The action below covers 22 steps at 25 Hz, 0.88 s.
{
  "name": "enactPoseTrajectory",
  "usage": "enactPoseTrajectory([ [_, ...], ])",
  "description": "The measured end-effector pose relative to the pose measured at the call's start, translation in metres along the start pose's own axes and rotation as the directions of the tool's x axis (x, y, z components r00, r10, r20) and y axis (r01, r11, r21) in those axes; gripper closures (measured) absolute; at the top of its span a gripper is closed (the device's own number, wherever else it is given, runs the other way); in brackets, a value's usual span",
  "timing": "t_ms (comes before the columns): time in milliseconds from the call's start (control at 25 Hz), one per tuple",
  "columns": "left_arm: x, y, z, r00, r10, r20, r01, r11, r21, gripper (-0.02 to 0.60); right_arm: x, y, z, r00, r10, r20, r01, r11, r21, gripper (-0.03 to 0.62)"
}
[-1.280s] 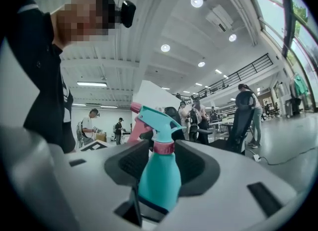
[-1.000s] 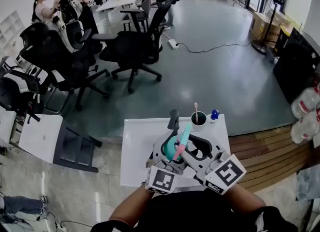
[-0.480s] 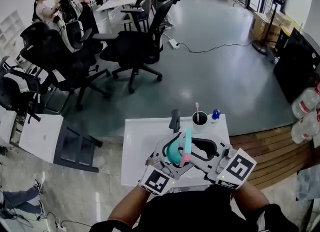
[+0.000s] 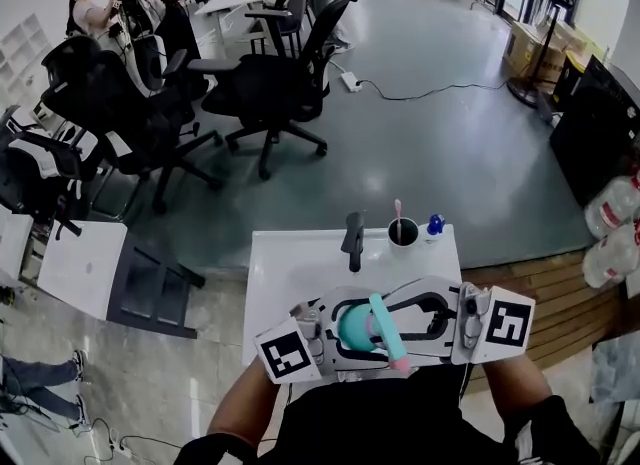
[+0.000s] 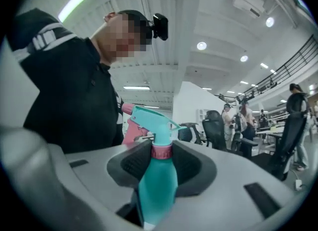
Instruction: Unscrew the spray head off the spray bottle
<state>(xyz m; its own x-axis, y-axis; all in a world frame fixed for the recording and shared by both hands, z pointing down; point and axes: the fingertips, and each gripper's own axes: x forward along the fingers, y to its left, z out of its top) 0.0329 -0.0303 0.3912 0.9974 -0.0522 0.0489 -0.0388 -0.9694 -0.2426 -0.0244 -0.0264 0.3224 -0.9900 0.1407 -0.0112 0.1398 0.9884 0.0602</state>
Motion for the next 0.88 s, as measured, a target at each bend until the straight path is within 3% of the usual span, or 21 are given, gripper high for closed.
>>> enactPoseTrajectory([
  [120,0.001,-0.019,0.006,0.991,-0.131,0.038,0.133,0.991,-0.033,0.151,-0.002,0.012,0.001,0.995,0.097,0.007,-0.097,0.995,0.008,0.459],
  [240,0.0,-0.023,0.011,0.984,-0.162,0.076,0.167,0.984,-0.065,0.15,0.0,0.014,0.006,0.99,0.139,0.035,-0.14,0.99,0.025,0.457],
  [360,-0.001,-0.014,0.011,0.99,-0.107,0.091,0.113,0.991,-0.069,0.152,0.001,0.005,0.009,0.994,0.091,0.068,-0.093,0.995,0.028,0.454],
  [440,-0.002,-0.002,0.008,0.995,-0.028,0.092,0.036,0.995,-0.091,0.15,0.001,-0.004,0.007,0.997,0.02,0.075,-0.022,1.0,0.022,0.444],
  [600,-0.006,0.017,0.0,0.99,0.122,0.068,-0.108,0.976,-0.187,0.151,-0.004,-0.02,0.004,0.992,-0.092,0.083,0.09,0.996,0.021,0.433],
  [760,-0.004,0.019,-0.009,0.987,0.16,0.033,-0.148,0.961,-0.234,0.151,-0.008,-0.022,0.004,0.986,-0.141,0.087,0.143,0.99,-0.011,0.431],
  [880,0.004,0.014,-0.016,0.989,0.149,0.02,-0.139,0.958,-0.251,0.151,-0.007,-0.017,-0.002,0.987,-0.146,0.063,0.15,0.987,-0.065,0.422],
])
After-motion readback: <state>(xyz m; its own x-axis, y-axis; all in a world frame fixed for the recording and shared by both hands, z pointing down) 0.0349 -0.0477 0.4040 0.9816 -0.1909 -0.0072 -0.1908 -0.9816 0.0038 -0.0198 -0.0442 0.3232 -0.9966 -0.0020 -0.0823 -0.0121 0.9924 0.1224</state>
